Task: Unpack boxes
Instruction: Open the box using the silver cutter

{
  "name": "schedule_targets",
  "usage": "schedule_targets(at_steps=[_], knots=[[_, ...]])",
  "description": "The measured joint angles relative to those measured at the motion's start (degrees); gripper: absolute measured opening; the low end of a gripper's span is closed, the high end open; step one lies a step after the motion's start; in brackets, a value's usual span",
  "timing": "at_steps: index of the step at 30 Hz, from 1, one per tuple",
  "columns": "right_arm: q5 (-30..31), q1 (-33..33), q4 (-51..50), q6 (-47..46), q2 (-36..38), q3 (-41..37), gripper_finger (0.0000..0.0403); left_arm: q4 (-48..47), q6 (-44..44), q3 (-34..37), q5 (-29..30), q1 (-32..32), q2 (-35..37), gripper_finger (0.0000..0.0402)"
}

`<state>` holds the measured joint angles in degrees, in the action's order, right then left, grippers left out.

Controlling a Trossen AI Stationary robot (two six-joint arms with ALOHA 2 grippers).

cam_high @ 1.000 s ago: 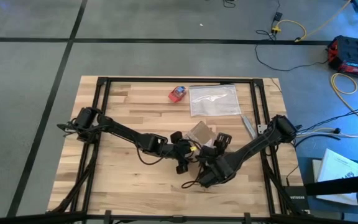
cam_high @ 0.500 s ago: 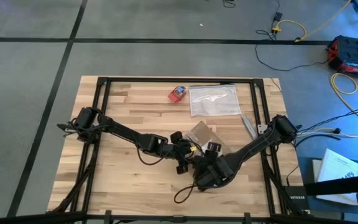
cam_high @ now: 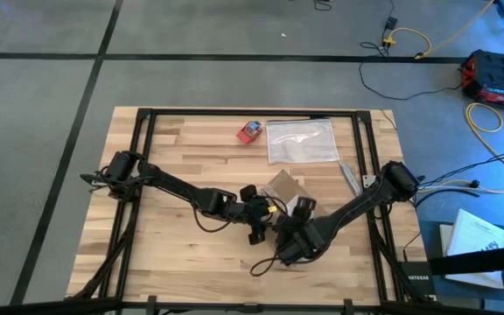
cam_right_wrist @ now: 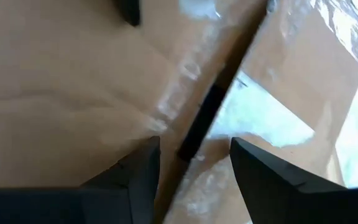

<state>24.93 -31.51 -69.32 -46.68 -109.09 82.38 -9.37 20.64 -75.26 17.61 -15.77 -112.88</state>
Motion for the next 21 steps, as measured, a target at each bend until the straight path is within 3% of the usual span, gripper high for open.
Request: schedule_targets(at_steps=[21], knots=[[9.63,0.07,-19.49,-4.82,-0.04,1.96,0.0182,0.98,-1.34,-0.01,-0.22,-0.15,0.02,0.0234]])
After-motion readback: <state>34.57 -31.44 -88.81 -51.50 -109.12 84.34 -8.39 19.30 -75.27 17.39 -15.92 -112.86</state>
